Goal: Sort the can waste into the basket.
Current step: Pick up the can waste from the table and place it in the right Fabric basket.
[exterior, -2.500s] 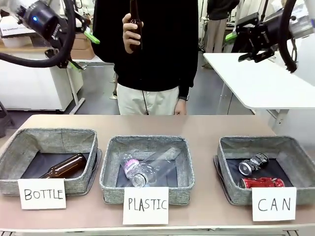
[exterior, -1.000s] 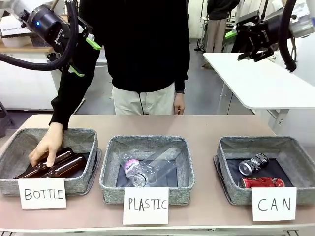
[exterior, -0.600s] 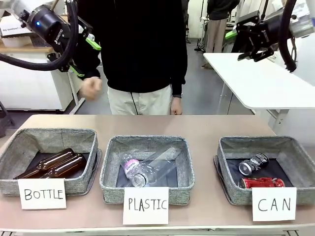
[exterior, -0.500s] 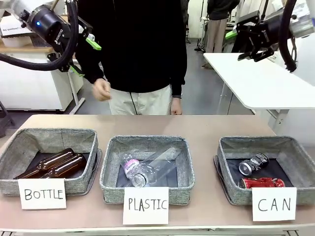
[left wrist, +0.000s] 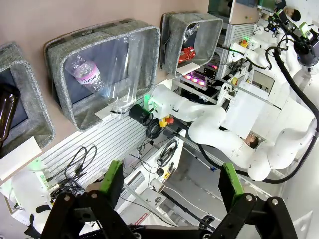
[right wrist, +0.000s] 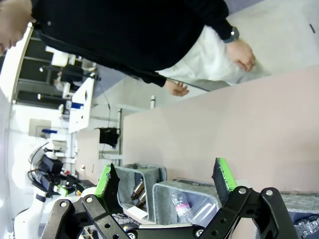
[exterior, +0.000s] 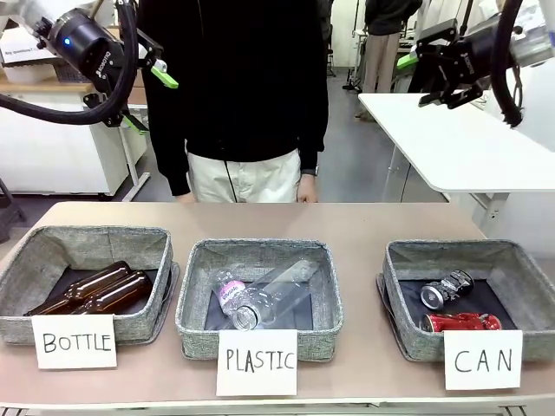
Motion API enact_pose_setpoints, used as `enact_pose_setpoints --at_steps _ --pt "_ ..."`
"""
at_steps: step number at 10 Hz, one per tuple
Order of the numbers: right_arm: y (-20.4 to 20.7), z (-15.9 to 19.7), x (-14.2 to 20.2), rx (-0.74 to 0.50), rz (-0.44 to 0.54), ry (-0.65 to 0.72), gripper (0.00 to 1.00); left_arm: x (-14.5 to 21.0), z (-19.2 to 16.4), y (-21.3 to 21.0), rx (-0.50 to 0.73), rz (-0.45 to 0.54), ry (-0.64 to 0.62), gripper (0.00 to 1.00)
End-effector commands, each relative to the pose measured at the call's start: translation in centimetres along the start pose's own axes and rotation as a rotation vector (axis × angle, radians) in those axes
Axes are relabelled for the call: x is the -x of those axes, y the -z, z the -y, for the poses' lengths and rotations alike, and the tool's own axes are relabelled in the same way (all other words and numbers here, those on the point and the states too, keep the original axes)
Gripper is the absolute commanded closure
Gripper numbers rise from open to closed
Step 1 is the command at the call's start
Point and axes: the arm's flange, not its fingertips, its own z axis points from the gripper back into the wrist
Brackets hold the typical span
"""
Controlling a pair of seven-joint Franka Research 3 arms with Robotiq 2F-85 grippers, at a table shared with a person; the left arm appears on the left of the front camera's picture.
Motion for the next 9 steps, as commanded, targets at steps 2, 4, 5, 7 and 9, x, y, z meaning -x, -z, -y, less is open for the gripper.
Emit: enact_pose_setpoints --at_steps 2,4,5,7,9 --pt "0.00 0.15 -0.02 0.010 0.010 -0.001 0.01 0.30 0.41 -0.13 0.021 0.008 -0.013 0.00" --pt "0.00 0.15 -0.02 0.010 0.010 -0.001 0.01 0.30 0.41 -0.13 0.021 0.008 -0.013 0.00" --pt "0.00 0.15 -0.02 0.010 0.010 -0.001 0.01 0.30 0.41 -0.13 0.021 0.008 -0.013 0.00" --pt "0.00 0.15 -0.02 0.010 0.010 -0.001 0.01 0.30 0.41 -0.13 0.021 0.008 -0.013 0.00" --pt "0.00 0.15 -0.02 0.010 0.010 -0.001 0.01 0.30 0.41 -0.13 0.021 0.008 -0.013 0.00"
